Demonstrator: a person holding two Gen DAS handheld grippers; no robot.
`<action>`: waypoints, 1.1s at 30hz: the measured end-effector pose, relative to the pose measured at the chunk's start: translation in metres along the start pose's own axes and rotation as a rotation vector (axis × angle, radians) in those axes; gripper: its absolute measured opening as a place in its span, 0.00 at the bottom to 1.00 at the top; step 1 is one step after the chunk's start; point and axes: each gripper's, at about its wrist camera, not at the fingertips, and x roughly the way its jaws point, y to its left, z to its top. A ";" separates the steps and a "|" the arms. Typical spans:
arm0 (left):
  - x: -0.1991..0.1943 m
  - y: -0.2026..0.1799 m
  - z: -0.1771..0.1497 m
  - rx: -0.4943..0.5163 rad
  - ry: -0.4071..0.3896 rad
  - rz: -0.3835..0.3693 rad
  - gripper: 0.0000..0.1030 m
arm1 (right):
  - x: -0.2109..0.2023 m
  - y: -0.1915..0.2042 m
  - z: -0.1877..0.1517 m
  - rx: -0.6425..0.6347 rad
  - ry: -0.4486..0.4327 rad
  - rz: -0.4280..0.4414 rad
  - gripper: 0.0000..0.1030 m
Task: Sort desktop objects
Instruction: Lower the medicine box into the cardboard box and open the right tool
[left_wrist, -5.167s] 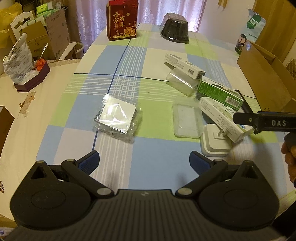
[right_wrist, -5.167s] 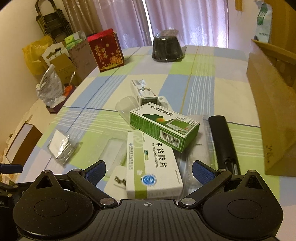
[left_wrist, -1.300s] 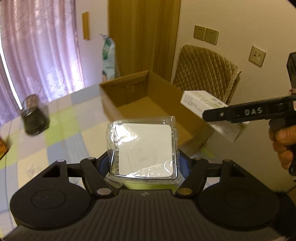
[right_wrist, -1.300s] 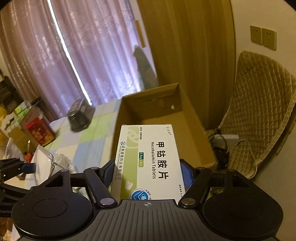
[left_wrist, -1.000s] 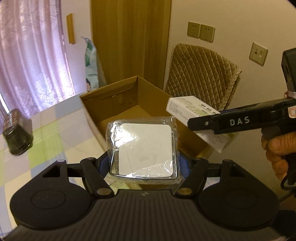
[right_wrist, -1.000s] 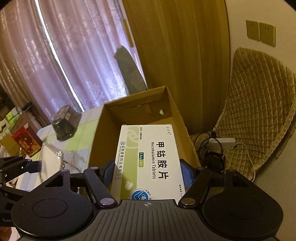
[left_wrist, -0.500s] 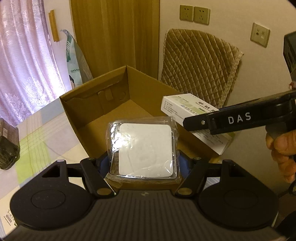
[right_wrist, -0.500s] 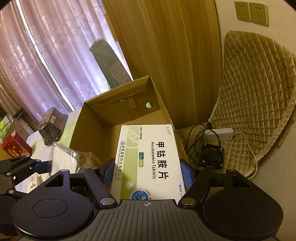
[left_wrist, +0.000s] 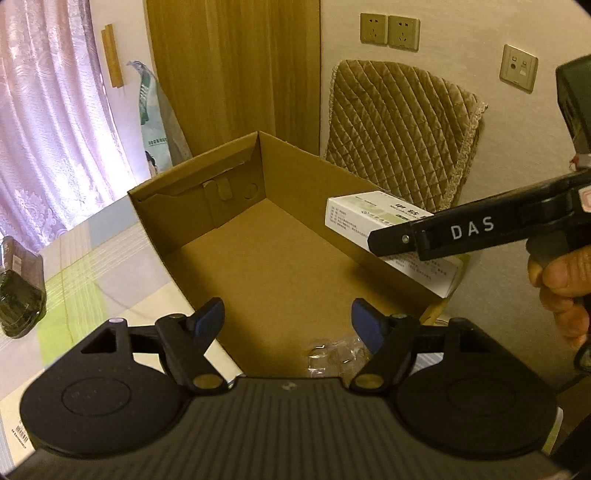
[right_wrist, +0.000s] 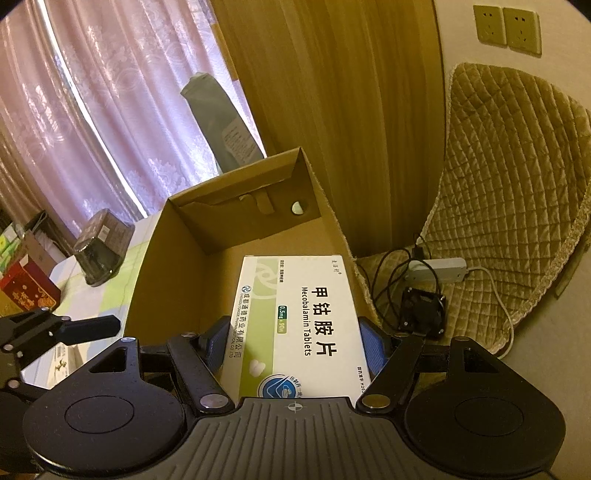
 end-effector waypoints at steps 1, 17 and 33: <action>-0.003 0.001 -0.001 -0.001 -0.003 0.002 0.70 | 0.001 0.001 0.000 -0.002 0.001 0.001 0.68; -0.027 0.019 -0.012 -0.055 -0.021 0.027 0.71 | 0.019 0.023 -0.005 -0.104 0.008 -0.011 0.68; -0.041 0.028 -0.024 -0.092 -0.021 0.035 0.71 | 0.009 0.024 -0.013 -0.102 -0.057 -0.019 1.00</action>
